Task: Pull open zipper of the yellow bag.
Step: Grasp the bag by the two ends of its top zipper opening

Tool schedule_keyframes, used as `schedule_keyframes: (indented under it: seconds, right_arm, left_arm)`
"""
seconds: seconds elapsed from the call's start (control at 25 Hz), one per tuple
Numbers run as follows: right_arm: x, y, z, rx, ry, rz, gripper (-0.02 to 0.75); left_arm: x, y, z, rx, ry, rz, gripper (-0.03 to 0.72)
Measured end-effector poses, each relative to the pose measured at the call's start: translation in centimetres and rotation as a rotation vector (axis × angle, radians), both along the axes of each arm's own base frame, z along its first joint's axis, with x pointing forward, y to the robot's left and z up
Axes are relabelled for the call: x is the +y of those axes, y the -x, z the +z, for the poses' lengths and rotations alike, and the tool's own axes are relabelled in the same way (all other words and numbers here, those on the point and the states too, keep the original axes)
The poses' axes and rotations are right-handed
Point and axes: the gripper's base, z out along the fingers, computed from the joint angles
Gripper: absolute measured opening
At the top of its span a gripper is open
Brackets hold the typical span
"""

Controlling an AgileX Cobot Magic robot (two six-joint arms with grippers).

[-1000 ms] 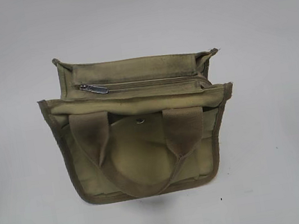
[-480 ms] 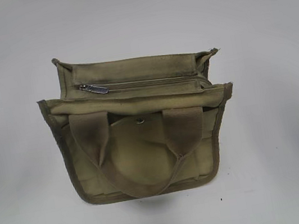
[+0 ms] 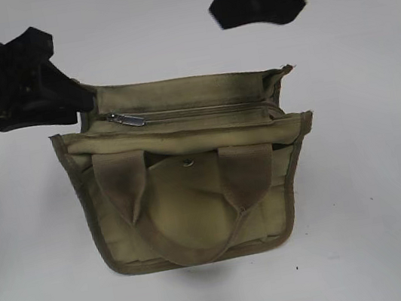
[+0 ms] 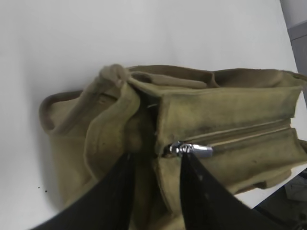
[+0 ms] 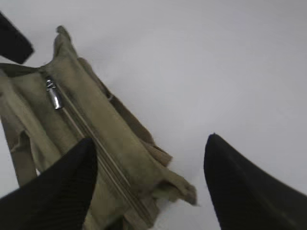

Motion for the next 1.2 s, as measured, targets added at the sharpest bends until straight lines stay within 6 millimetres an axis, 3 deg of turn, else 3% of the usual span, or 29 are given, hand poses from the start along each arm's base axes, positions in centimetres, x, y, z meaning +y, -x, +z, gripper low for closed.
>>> schedule_keyframes:
  seconds: [0.24, 0.56, 0.68, 0.88, 1.2]
  right_arm:
    - [5.5, -2.0, -3.0, 0.055, 0.099, 0.162, 0.54]
    - [9.9, -3.6, -6.3, 0.077, 0.159, 0.259, 0.54]
    - [10.8, -4.4, -7.4, 0.095, 0.173, 0.264, 0.54]
    - [11.3, -5.0, -8.2, 0.106, 0.181, 0.266, 0.54]
    - [11.2, -4.9, -8.3, 0.119, 0.189, 0.271, 0.536]
  left_arm:
    - [-1.1, -2.7, -0.3, 0.015, 0.041, 0.025, 0.256]
    - [-2.0, -4.4, -2.2, 0.106, 0.063, 0.017, 0.256]
    - [-2.3, -4.6, -2.1, 0.098, 0.075, 0.023, 0.224]
    - [-3.5, -4.3, -2.0, 0.061, 0.075, -0.026, 0.034]
    - [-4.5, -3.7, -1.5, 0.046, 0.112, -0.054, 0.032]
